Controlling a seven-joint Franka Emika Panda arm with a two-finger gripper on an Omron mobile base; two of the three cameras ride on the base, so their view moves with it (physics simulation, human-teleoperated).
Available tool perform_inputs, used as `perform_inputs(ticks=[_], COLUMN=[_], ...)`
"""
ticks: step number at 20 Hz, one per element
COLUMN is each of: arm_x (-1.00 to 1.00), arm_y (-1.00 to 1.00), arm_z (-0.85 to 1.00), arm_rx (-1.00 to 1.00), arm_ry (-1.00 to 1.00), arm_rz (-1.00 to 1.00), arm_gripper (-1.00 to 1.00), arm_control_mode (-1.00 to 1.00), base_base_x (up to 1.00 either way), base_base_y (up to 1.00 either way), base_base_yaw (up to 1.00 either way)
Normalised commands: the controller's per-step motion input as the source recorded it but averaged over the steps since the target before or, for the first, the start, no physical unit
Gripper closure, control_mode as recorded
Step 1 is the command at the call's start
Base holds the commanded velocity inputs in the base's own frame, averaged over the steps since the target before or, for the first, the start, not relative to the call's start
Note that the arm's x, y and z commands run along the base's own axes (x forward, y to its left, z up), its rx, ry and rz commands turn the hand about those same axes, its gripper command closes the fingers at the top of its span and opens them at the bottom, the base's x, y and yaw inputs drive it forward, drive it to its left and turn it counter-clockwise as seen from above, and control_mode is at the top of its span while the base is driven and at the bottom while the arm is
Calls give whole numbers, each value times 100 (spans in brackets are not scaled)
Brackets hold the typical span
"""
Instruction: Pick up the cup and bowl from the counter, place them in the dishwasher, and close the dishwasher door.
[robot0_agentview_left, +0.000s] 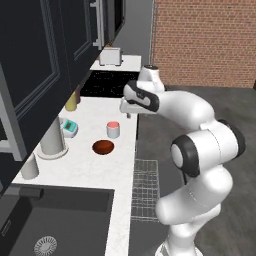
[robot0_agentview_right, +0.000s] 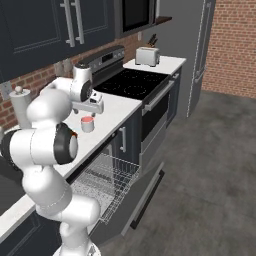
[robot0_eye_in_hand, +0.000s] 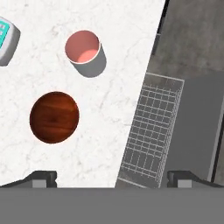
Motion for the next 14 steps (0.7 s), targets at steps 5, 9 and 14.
perform_inputs(ticks=[5, 9, 14], arm_x=[58, 46, 40], arm_y=[17, 21, 7], arm_z=[-41, -37, -27], arm_rx=[5, 0, 0], arm_ry=[0, 0, 0], arm_rz=[-4, -5, -5], arm_gripper=[-100, -100, -100], arm_control_mode=[-100, -100, -100], base_base_x=[0, 0, 0], base_base_y=[0, 0, 0], base_base_yaw=[0, 0, 0])
